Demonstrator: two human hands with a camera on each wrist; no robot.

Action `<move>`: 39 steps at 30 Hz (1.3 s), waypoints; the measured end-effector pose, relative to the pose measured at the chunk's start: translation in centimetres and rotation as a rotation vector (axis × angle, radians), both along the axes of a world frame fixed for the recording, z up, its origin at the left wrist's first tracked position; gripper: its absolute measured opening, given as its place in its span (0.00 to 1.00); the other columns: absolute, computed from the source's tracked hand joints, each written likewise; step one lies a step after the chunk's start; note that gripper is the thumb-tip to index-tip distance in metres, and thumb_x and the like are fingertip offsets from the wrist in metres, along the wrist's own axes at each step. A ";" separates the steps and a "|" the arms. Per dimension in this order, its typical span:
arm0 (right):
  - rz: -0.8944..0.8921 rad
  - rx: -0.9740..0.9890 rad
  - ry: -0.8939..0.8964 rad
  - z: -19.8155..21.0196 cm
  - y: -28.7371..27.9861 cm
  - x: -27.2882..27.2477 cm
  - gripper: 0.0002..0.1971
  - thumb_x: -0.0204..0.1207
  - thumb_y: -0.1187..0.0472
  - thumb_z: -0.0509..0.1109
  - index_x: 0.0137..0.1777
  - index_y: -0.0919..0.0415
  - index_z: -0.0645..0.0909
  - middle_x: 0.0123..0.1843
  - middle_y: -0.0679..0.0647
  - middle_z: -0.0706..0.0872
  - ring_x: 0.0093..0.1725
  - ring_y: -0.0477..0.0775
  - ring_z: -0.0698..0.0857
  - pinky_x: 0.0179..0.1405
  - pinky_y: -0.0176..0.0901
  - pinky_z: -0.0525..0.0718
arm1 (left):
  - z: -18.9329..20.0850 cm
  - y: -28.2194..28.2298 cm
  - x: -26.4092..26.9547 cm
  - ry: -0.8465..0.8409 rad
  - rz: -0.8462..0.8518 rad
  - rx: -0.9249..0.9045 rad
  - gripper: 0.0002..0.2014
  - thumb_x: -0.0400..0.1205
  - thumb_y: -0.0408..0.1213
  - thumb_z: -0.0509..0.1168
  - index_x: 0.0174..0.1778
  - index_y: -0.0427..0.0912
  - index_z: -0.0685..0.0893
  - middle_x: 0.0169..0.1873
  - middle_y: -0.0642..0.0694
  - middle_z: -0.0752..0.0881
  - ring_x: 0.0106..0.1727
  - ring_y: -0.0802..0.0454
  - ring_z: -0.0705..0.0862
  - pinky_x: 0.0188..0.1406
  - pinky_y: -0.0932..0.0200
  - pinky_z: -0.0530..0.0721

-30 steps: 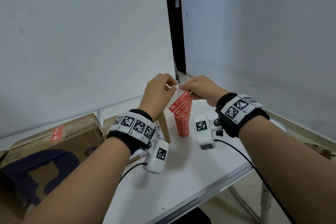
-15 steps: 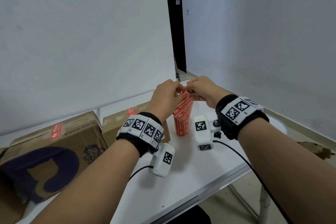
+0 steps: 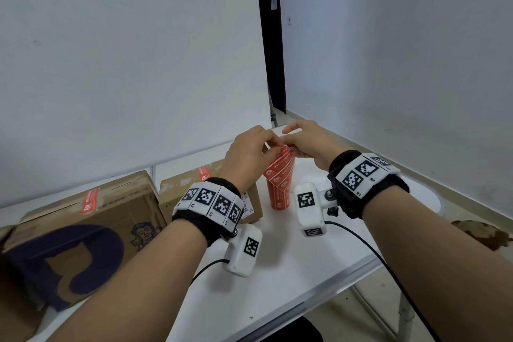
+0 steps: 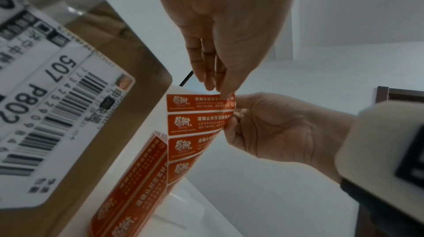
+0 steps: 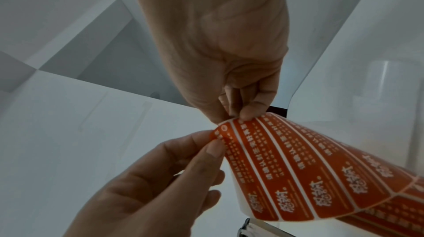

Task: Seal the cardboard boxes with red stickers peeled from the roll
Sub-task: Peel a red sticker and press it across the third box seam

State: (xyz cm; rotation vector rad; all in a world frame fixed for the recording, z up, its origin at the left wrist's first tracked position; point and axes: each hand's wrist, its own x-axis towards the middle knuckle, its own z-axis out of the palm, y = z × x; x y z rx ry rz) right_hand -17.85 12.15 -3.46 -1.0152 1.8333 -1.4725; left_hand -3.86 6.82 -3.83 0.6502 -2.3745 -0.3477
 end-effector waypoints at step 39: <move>0.237 -0.287 0.479 1.9 -2.2 6.9 0.06 0.75 0.61 0.73 0.48 0.62 0.88 0.38 0.47 0.88 0.36 0.40 0.84 0.36 0.28 0.81 | 3.4 -3.1 11.3 0.485 0.097 0.972 0.07 0.79 0.34 0.70 0.50 0.40 0.89 0.40 0.50 0.88 0.37 0.58 0.83 0.37 0.68 0.84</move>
